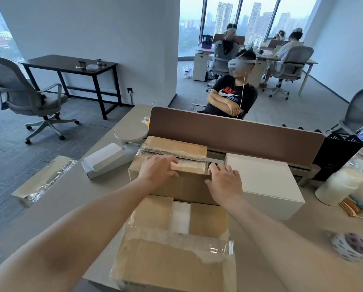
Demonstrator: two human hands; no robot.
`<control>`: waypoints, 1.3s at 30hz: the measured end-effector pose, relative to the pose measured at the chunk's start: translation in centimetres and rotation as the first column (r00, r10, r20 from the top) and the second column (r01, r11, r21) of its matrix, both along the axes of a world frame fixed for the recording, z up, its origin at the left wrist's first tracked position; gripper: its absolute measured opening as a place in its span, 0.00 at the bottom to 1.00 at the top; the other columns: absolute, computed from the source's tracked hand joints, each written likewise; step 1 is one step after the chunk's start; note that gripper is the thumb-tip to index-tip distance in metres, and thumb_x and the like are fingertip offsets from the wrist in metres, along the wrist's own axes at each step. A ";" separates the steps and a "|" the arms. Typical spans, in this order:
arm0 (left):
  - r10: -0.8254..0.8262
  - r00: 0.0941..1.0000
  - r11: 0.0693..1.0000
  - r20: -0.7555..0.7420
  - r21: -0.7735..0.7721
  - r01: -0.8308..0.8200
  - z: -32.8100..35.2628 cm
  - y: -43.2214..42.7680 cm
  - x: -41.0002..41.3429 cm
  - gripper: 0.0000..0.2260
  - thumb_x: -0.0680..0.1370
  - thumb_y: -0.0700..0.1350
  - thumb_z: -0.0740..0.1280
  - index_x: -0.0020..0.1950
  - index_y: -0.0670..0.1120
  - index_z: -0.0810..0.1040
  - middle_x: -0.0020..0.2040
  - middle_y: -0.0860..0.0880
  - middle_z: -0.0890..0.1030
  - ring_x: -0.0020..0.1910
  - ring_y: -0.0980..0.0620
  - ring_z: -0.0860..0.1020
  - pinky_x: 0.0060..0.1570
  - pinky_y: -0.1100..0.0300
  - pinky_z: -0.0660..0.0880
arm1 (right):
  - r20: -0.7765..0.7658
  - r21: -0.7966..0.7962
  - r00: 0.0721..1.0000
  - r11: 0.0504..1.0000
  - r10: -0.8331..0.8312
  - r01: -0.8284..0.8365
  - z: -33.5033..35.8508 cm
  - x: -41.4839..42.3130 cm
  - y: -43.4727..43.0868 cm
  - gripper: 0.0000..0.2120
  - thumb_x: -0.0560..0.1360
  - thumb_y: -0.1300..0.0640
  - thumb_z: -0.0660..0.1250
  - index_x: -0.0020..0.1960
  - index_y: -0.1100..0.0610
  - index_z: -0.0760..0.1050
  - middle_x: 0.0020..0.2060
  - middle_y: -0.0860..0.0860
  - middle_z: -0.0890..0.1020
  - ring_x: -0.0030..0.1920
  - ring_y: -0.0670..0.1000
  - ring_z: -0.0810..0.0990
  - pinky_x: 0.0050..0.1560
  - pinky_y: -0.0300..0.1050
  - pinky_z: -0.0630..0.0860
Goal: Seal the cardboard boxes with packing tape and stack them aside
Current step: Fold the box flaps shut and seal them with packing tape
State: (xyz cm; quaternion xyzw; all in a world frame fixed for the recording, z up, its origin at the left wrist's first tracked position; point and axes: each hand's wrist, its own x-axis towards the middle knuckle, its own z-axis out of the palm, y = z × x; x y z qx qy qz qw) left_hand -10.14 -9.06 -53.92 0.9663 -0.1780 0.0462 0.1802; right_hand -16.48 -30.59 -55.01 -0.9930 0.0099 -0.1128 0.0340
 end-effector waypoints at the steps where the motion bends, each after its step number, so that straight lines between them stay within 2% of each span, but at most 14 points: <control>1: -0.031 0.999 0.999 -0.020 -0.016 0.031 0.3 0.7 -0.6 0.17 0.74 0.57 0.73 0.61 0.56 0.80 0.48 0.56 0.81 0.51 0.53 0.78 0.47 0.57 0.72 | 0.021 -0.016 1.000 1.000 0.015 -0.015 0.3 -0.7 0.1 0.13 0.78 0.46 0.63 0.59 0.52 0.73 0.53 0.48 0.78 0.56 0.53 0.74 0.56 0.48 0.69; 3: -0.107 0.992 0.994 -0.073 -0.014 0.107 0.1 1.9 -2.1 0.13 0.74 0.58 0.73 0.57 0.57 0.83 0.46 0.58 0.79 0.46 0.55 0.78 0.41 0.60 0.70 | 0.018 -0.016 0.998 0.998 0.064 -0.064 0.3 -2.4 0.3 0.12 0.78 0.45 0.63 0.55 0.52 0.76 0.50 0.47 0.78 0.54 0.52 0.75 0.53 0.47 0.70; 5: -0.172 0.974 0.985 -0.144 -0.015 0.172 -0.6 2.9 -3.9 0.12 0.75 0.58 0.72 0.58 0.60 0.83 0.46 0.60 0.76 0.47 0.55 0.77 0.43 0.61 0.70 | -0.023 0.018 0.994 0.994 0.108 -0.107 -0.4 -4.4 0.3 0.11 0.78 0.45 0.62 0.54 0.50 0.78 0.50 0.46 0.77 0.53 0.51 0.74 0.52 0.45 0.71; 8: -0.236 0.957 0.953 -0.166 0.153 0.261 -2.4 3.8 -6.7 0.17 0.78 0.61 0.65 0.66 0.62 0.77 0.57 0.60 0.75 0.60 0.55 0.72 0.61 0.56 0.70 | -0.117 0.066 0.983 0.989 0.139 -0.132 -2.5 -7.5 0.9 0.16 0.79 0.43 0.59 0.62 0.47 0.77 0.57 0.45 0.77 0.59 0.49 0.72 0.59 0.45 0.70; 11: -0.174 0.951 0.940 -0.254 0.246 0.238 -4.7 4.1 -9.7 0.27 0.76 0.71 0.50 0.72 0.65 0.69 0.76 0.58 0.66 0.75 0.51 0.61 0.75 0.49 0.57 | -0.262 0.174 0.956 0.981 0.134 -0.090 -5.2 -10.2 1.7 0.26 0.79 0.37 0.54 0.74 0.45 0.66 0.74 0.44 0.66 0.75 0.50 0.61 0.74 0.49 0.60; 14: -0.159 0.931 0.942 -0.329 0.232 0.243 -7.7 4.6 -12.7 0.45 0.63 0.78 0.31 0.77 0.66 0.59 0.80 0.60 0.54 0.80 0.46 0.48 0.77 0.41 0.43 | -0.339 0.200 0.929 0.976 0.147 -0.082 -7.8 -12.6 2.5 0.30 0.78 0.31 0.46 0.78 0.40 0.53 0.77 0.40 0.53 0.79 0.50 0.48 0.78 0.51 0.48; 19: -0.119 0.962 0.967 -0.246 0.192 0.169 -11.3 5.4 -14.6 0.38 0.65 0.76 0.24 0.73 0.75 0.47 0.77 0.64 0.41 0.79 0.47 0.36 0.74 0.49 0.33 | -0.331 0.206 0.933 0.976 0.142 -0.075 -10.7 -14.3 2.6 0.22 0.82 0.38 0.42 0.75 0.31 0.45 0.76 0.38 0.43 0.78 0.52 0.37 0.77 0.49 0.37; 22: -0.107 0.966 0.970 -0.237 0.187 0.154 -11.5 5.4 -14.8 0.33 0.69 0.74 0.26 0.73 0.75 0.47 0.77 0.66 0.40 0.78 0.49 0.35 0.75 0.50 0.33 | -0.327 0.221 0.932 0.972 0.157 -0.086 -11.4 -14.2 2.4 0.20 0.83 0.40 0.41 0.74 0.30 0.43 0.76 0.38 0.40 0.76 0.49 0.32 0.75 0.46 0.33; 26: -0.074 0.961 0.981 -0.265 0.155 0.119 -10.9 5.3 -14.6 0.24 0.77 0.70 0.41 0.72 0.74 0.58 0.75 0.70 0.49 0.80 0.51 0.41 0.77 0.50 0.38 | -0.297 0.271 0.943 0.960 0.150 -0.068 -11.5 -13.8 2.4 0.20 0.82 0.39 0.45 0.73 0.31 0.50 0.75 0.36 0.47 0.78 0.48 0.38 0.74 0.41 0.37; 30: -0.047 0.964 0.982 -0.263 0.164 0.092 -10.7 4.9 -14.9 0.42 0.65 0.77 0.25 0.71 0.74 0.62 0.73 0.72 0.50 0.80 0.52 0.45 0.77 0.48 0.43 | -0.262 0.293 0.958 0.956 0.117 -0.037 -11.6 -13.8 2.7 0.20 0.81 0.38 0.48 0.73 0.32 0.57 0.75 0.35 0.53 0.78 0.46 0.42 0.73 0.38 0.38; 32: -0.032 0.962 0.981 -0.271 0.175 0.081 -10.6 5.1 -14.9 0.43 0.64 0.78 0.25 0.71 0.73 0.63 0.75 0.71 0.52 0.80 0.50 0.47 0.77 0.47 0.45 | -0.257 0.300 0.958 0.953 0.129 -0.048 -11.5 -13.8 2.8 0.20 0.81 0.39 0.49 0.73 0.33 0.57 0.75 0.36 0.54 0.78 0.46 0.43 0.73 0.38 0.38; 34: -0.042 0.960 0.970 -0.277 0.220 0.106 -9.9 4.7 -14.8 0.37 0.69 0.77 0.33 0.71 0.71 0.65 0.77 0.67 0.57 0.80 0.48 0.51 0.77 0.47 0.50 | -0.269 0.335 0.950 0.940 0.160 -0.064 -11.2 -13.9 2.6 0.20 0.83 0.41 0.50 0.74 0.35 0.57 0.76 0.38 0.53 0.78 0.47 0.42 0.73 0.39 0.37; 36: -0.033 0.944 0.959 -0.328 0.256 0.123 -8.6 4.1 -14.2 0.24 0.78 0.70 0.49 0.72 0.67 0.68 0.76 0.61 0.65 0.76 0.47 0.62 0.71 0.52 0.61 | -0.307 0.388 0.927 0.918 0.216 -0.085 -10.7 -13.7 2.1 0.20 0.83 0.43 0.51 0.74 0.36 0.58 0.76 0.38 0.52 0.78 0.47 0.41 0.73 0.40 0.36; 39: -0.023 0.927 0.936 -0.375 0.318 0.151 -5.5 2.0 -12.7 0.14 0.79 0.57 0.66 0.63 0.58 0.81 0.62 0.54 0.80 0.59 0.53 0.78 0.55 0.62 0.72 | -0.350 0.426 0.877 0.890 0.329 -0.163 -9.7 -13.6 -0.2 0.19 0.83 0.50 0.55 0.73 0.38 0.64 0.75 0.36 0.55 0.78 0.44 0.45 0.76 0.45 0.46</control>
